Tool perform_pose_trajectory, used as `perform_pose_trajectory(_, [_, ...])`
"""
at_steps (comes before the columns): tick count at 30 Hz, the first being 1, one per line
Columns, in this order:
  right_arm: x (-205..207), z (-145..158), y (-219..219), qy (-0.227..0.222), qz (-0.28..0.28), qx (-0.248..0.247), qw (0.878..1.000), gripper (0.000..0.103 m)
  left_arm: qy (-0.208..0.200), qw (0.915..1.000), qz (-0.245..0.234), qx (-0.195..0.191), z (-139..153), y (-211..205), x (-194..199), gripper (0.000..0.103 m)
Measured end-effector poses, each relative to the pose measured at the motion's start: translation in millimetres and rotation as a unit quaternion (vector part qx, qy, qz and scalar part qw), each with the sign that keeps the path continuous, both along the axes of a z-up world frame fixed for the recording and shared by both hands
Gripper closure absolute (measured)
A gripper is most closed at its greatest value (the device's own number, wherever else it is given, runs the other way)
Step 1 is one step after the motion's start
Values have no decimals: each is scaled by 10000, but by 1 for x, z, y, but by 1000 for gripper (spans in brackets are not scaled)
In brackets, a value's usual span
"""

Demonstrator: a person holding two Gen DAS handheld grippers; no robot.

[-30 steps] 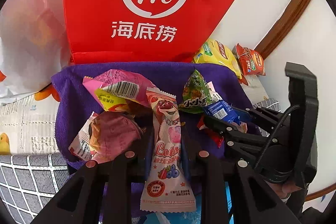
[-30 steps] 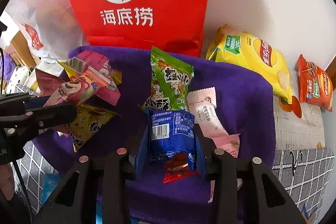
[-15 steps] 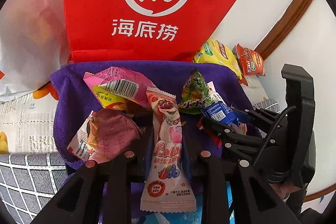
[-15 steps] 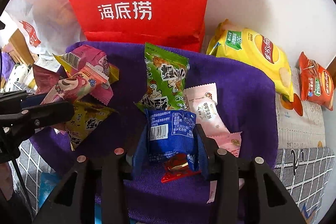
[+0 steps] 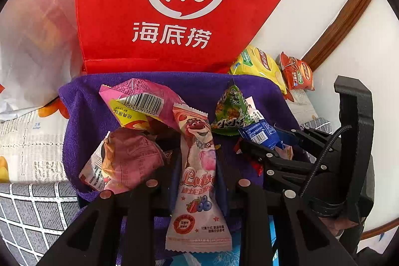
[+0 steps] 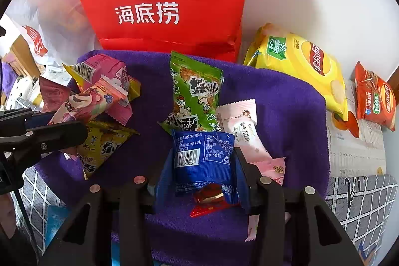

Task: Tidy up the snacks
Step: 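Lower both held packets onto the towel and open both tools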

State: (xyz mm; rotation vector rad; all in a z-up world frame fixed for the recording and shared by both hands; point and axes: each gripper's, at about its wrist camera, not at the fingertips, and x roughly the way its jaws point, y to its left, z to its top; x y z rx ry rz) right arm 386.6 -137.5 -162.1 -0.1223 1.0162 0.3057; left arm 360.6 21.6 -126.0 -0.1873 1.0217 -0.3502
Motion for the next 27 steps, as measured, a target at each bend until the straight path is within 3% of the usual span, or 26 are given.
perform_pose_trajectory(21, [-3, 4, 1, -48, 103, -28, 9999, 51, 63, 10000, -41, 14, 0, 0, -1, 76])
perform_pose_trajectory(27, [-6, 9, 0, -141, 138, 85, 9998, 43, 116, 9999, -79, -36, 2, -1, 0, 65])
